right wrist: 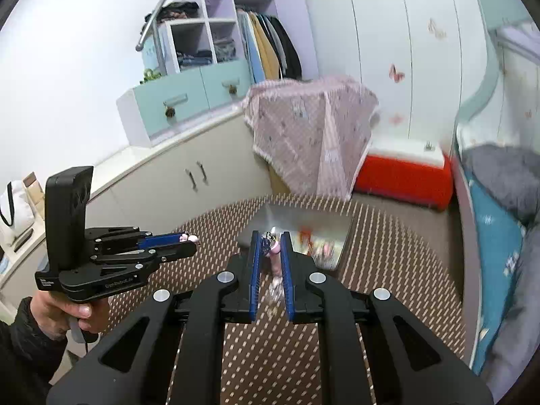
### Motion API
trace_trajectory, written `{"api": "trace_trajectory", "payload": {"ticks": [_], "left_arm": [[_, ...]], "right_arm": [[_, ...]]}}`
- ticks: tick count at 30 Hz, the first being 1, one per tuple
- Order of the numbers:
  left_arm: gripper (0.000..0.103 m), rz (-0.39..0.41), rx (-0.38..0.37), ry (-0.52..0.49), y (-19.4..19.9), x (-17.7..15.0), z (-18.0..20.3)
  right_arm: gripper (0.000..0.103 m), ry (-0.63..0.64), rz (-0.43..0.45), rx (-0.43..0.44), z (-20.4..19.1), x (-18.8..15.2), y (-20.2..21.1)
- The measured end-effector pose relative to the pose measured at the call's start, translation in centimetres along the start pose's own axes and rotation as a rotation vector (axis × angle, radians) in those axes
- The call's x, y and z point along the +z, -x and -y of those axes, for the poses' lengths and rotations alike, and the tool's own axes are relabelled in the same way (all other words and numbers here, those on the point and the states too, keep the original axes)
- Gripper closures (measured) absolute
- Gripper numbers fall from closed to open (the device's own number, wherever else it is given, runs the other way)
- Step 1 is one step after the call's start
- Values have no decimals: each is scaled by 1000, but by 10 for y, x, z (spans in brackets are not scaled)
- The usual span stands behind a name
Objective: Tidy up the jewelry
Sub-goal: 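Hold the pink charm in left gripper while right grasps another pink charm, then lower both charms into the grey box and open both grippers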
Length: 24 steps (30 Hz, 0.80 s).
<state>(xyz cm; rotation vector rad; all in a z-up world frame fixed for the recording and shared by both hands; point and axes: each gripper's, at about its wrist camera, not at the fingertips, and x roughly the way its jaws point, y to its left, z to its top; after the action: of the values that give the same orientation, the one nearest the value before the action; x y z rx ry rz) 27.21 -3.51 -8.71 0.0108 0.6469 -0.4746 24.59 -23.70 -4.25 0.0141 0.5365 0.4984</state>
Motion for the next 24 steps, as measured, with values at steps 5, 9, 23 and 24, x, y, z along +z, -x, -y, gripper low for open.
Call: {"api": "trace_trajectory", "payload": {"ticks": [5, 9, 23, 24], "left_arm": [[87, 62, -2, -11, 6, 41, 2], [87, 66, -3, -16, -7, 65, 6], [7, 42, 95, 67, -42, 87, -7], [7, 42, 117, 65, -41, 85, -8]], "right_arm": [[93, 48, 59, -10, 0, 35, 2], [93, 47, 66, -11, 6, 51, -9], [50, -159, -92, -40, 59, 45, -85], [19, -177, -87, -49, 61, 43, -84]]}}
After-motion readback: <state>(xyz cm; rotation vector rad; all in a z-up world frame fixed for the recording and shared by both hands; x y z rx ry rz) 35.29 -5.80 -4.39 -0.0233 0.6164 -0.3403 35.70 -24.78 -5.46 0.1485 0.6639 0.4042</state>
